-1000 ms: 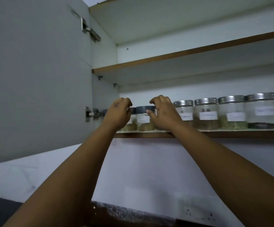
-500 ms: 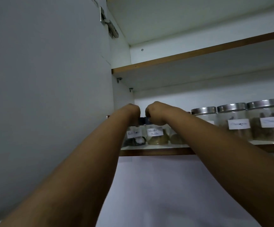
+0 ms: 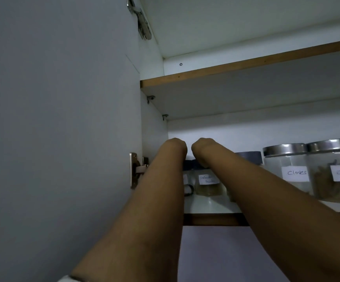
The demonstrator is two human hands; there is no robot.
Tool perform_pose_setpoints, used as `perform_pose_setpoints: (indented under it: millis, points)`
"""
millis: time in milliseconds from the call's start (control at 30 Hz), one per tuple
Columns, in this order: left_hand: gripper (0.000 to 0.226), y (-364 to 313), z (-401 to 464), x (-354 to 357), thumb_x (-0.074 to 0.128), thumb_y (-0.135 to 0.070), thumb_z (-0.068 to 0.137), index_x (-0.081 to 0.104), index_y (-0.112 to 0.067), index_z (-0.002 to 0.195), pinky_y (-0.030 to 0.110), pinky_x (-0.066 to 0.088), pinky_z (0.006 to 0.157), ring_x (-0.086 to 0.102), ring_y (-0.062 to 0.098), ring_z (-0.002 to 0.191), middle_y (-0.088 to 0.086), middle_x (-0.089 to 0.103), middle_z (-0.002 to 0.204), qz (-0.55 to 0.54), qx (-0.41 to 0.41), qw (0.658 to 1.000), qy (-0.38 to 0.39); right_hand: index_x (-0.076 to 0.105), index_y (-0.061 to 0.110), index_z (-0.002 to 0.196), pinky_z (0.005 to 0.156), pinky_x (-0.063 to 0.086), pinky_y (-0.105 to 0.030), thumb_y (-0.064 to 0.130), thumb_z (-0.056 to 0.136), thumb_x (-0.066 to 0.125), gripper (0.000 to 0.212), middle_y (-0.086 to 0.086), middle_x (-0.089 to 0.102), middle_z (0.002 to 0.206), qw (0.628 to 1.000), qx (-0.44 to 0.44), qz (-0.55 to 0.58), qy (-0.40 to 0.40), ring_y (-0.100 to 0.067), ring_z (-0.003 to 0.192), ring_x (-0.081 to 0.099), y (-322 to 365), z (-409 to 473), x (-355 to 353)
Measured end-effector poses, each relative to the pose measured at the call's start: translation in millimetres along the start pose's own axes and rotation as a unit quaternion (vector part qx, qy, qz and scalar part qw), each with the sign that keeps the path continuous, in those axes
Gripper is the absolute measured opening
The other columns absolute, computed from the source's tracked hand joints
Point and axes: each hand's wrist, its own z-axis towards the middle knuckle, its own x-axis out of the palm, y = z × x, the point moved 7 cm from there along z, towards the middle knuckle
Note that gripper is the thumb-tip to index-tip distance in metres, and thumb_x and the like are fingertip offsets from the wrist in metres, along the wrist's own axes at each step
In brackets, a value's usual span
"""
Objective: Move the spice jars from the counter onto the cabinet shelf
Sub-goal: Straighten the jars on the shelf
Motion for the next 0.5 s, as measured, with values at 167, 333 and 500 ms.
perform_pose_setpoints:
  millis: [167, 333, 500]
  points:
    - [0.04, 3, 27, 14, 0.072, -0.018, 0.085, 0.062, -0.008, 0.123, 0.032, 0.049, 0.091, 0.054, 0.023, 0.094, 0.009, 0.06, 0.118, 0.02, -0.01, 1.0, 0.008, 0.06, 0.002, 0.1, 0.091, 0.046, -0.029, 0.011, 0.09, 0.063, 0.014, -0.006, 0.045, 0.086, 1.0, -0.004, 0.015, 0.025, -0.02, 0.092, 0.047, 6, 16, 6]
    - [0.043, 4, 37, 16, 0.078, -0.023, 0.08, 0.064, -0.009, 0.118, 0.04, 0.05, 0.099, 0.059, 0.025, 0.108, 0.009, 0.06, 0.122, 0.003, -0.005, 1.0, 0.011, 0.056, 0.005, 0.093, 0.09, 0.045, -0.031, 0.012, 0.092, 0.061, 0.008, -0.005, 0.038, 0.075, 0.999, -0.018, 0.02, 0.043, -0.02, 0.083, 0.048, 9, 24, 14]
    - [0.041, 0, 35, 17, 0.072, -0.031, 0.086, 0.062, -0.009, 0.119, 0.034, 0.05, 0.092, 0.055, 0.022, 0.093, 0.006, 0.056, 0.104, 0.01, 0.013, 1.0, -0.012, 0.041, 0.009, 0.067, 0.081, 0.041, -0.029, 0.011, 0.093, 0.059, 0.031, -0.004, 0.039, 0.074, 0.998, 0.016, 0.053, 0.014, -0.021, 0.09, 0.047, 0, 31, 19]
